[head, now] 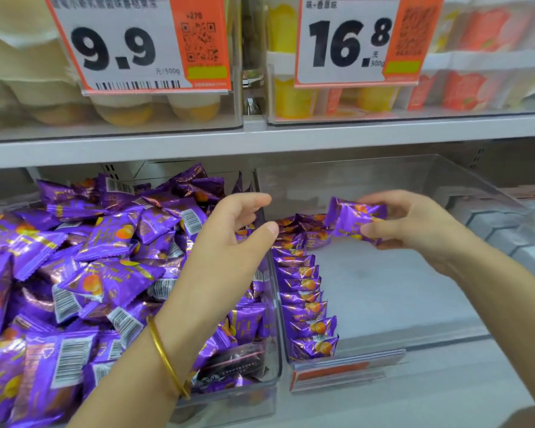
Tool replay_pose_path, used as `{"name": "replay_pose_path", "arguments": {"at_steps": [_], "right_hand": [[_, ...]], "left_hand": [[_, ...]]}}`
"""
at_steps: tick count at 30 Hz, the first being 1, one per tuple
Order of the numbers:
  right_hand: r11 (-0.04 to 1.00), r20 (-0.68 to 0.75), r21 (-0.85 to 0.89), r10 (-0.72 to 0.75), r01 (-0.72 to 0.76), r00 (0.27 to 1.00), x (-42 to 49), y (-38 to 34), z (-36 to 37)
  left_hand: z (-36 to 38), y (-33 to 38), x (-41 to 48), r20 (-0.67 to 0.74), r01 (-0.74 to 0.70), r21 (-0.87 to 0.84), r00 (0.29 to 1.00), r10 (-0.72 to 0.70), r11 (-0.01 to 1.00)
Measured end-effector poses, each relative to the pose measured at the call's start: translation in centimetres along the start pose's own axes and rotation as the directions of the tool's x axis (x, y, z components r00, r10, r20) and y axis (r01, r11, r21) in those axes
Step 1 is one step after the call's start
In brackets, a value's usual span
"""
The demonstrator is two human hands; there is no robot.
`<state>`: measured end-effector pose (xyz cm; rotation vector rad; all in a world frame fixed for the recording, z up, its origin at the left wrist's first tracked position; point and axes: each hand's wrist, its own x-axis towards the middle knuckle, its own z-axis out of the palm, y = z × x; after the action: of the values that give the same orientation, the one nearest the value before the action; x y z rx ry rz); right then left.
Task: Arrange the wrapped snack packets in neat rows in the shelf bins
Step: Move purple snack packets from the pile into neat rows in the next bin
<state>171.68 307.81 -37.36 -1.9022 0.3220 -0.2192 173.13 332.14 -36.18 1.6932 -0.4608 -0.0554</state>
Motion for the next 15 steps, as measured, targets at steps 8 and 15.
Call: {"name": "replay_pose_path", "arguments": {"at_steps": [8, 15], "right_hand": [[0.944, 0.168, -0.321, 0.136, -0.076, 0.976, 3.2, 4.4, 2.2], [0.877, 0.151, -0.477, 0.028, 0.049, 0.988, 3.3, 5.7, 4.1]], "left_hand": [[-0.7, 0.0, -0.2, 0.007, -0.007, 0.034, 1.0, 0.007, 0.999], [-1.2, 0.1, -0.4, -0.015, 0.009, 0.04, 1.0, -0.008, 0.999]]}}
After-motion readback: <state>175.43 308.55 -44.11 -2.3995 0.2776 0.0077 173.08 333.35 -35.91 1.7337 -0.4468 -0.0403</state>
